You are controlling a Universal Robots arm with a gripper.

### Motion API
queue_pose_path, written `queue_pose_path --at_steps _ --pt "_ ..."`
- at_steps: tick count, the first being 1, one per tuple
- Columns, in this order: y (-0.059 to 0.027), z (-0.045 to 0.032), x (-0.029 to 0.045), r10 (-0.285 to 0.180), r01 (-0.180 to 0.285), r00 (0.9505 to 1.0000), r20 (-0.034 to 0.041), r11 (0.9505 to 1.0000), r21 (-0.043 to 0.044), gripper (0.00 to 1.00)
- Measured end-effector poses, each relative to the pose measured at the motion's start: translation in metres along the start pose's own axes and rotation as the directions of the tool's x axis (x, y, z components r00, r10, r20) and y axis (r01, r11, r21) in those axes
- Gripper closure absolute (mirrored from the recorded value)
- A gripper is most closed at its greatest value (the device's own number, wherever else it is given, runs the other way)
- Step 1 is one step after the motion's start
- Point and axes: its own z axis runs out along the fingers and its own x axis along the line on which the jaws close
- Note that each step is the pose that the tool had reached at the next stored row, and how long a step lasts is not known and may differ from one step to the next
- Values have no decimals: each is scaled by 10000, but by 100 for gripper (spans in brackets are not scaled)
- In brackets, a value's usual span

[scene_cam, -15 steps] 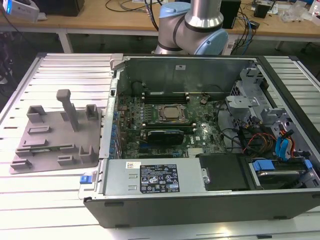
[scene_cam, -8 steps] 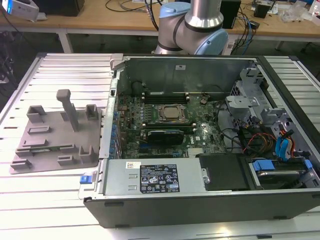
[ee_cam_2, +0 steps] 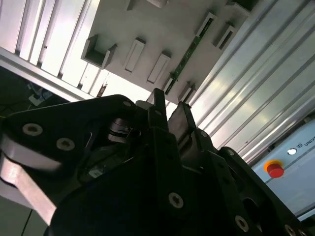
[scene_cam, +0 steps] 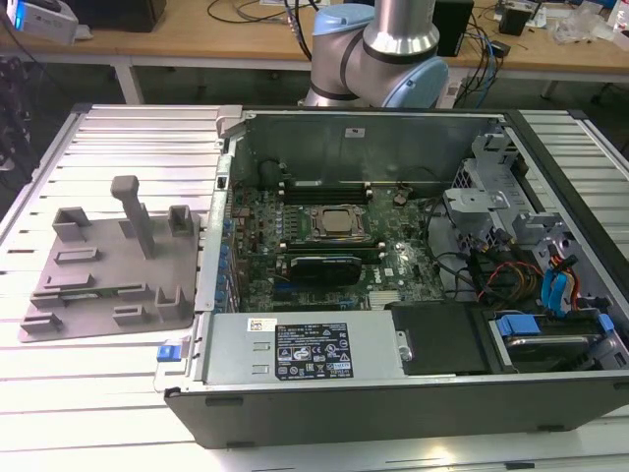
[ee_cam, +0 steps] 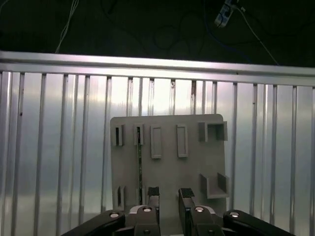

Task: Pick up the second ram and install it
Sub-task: 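Pick up the second ram and move it above second insertion slot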

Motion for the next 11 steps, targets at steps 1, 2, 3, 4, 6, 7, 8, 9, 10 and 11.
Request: queue_pose_path --at_steps 1,2,3,4,6,7,8,9,10,11 --pt "0 7 0 181 -181 9998 6 9998 4 72" --pt "0 11 0 461 -461 9989 16 9989 10 72" --pt "0 12 0 520 -520 9986 19 9986 12 72" --pt "0 25 1 520 -520 9986 22 9986 16 72" --pt "-2 54 7 519 -519 9986 20 9986 14 72" --pt "-2 68 11 519 -519 9987 20 9987 14 72" --pt "-2 85 14 520 -520 9986 25 9986 14 72" --pt "-2 97 17 520 -520 9986 28 9986 13 72" --pt "-3 114 20 520 -520 9986 32 9986 14 72" --pt "-3 127 22 520 -520 9986 34 9986 14 72"
